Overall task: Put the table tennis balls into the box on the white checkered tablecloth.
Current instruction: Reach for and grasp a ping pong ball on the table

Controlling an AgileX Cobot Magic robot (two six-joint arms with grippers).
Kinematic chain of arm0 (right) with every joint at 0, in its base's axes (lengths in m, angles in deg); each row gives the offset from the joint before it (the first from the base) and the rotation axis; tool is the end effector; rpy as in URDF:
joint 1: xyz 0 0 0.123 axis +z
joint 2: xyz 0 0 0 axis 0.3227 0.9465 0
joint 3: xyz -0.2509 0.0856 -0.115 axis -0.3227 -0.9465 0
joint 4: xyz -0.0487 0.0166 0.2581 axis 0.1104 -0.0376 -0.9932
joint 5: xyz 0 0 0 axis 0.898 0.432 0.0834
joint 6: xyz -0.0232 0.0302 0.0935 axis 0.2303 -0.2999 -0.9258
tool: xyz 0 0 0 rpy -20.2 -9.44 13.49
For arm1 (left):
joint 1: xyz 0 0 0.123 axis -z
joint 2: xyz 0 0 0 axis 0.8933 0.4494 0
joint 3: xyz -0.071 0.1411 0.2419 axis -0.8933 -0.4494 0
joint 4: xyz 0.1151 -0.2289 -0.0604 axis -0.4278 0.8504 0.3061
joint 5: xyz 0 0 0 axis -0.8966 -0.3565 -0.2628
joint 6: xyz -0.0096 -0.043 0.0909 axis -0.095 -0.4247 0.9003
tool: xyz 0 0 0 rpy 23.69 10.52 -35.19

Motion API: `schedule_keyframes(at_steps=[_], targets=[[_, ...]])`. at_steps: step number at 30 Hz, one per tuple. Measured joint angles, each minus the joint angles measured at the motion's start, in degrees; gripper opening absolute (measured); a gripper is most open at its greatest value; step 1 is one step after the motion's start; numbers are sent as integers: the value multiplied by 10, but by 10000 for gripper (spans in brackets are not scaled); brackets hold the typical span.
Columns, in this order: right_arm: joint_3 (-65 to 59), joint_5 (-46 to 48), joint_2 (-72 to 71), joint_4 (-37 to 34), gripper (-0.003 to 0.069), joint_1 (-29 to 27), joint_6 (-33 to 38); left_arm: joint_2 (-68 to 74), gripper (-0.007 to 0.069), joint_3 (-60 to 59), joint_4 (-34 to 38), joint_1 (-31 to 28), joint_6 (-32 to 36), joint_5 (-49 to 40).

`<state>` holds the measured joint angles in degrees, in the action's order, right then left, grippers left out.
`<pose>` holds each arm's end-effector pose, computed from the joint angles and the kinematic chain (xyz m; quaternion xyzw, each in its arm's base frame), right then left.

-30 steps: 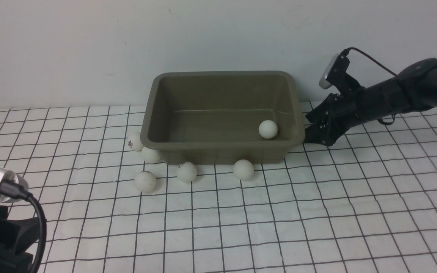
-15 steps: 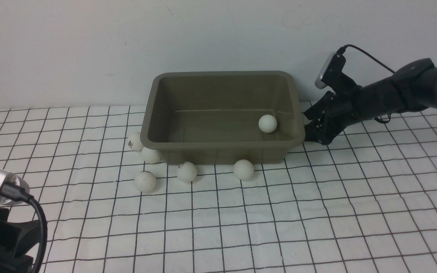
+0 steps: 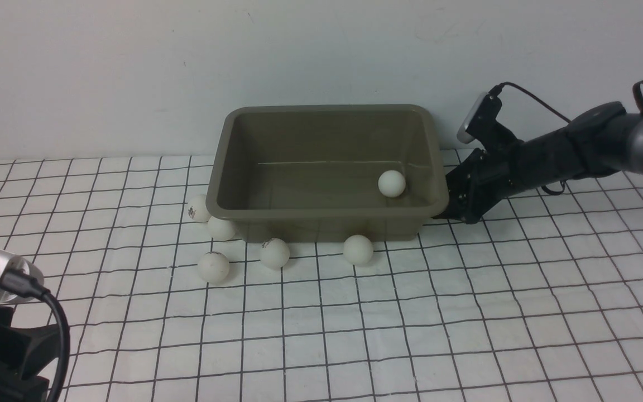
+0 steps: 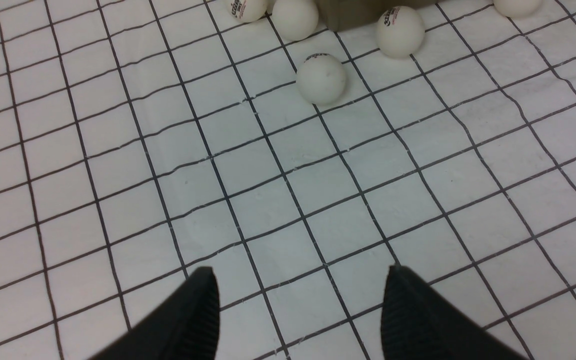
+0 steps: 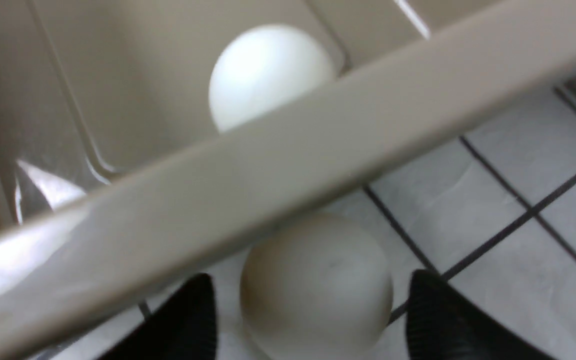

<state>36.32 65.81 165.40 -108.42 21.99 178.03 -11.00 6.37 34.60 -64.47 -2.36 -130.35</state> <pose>0.4933 0.0950 0.1134 -0.4799 0.7692 0.2243 0.3574 0.1351 -0.0193 0.2833 0.1289 0.8995 -0.0529 0.4141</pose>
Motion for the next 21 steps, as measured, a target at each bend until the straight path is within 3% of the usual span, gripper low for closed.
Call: schedule_keyframes(at_steps=[3, 11, 16, 21], targets=[[0, -2, 0, -3, 339, 0, 2, 0, 395, 0, 0, 0, 0, 0], [0, -11, -2, 1, 342, -7, -2, 0, 395, 0, 0, 0, 0, 0], [0, -3, -30, 12, 342, -47, -15, 0, 395, 0, 0, 0, 0, 0], [0, 84, -76, -6, 342, -76, -56, 0, 395, 0, 0, 0, 0, 0]])
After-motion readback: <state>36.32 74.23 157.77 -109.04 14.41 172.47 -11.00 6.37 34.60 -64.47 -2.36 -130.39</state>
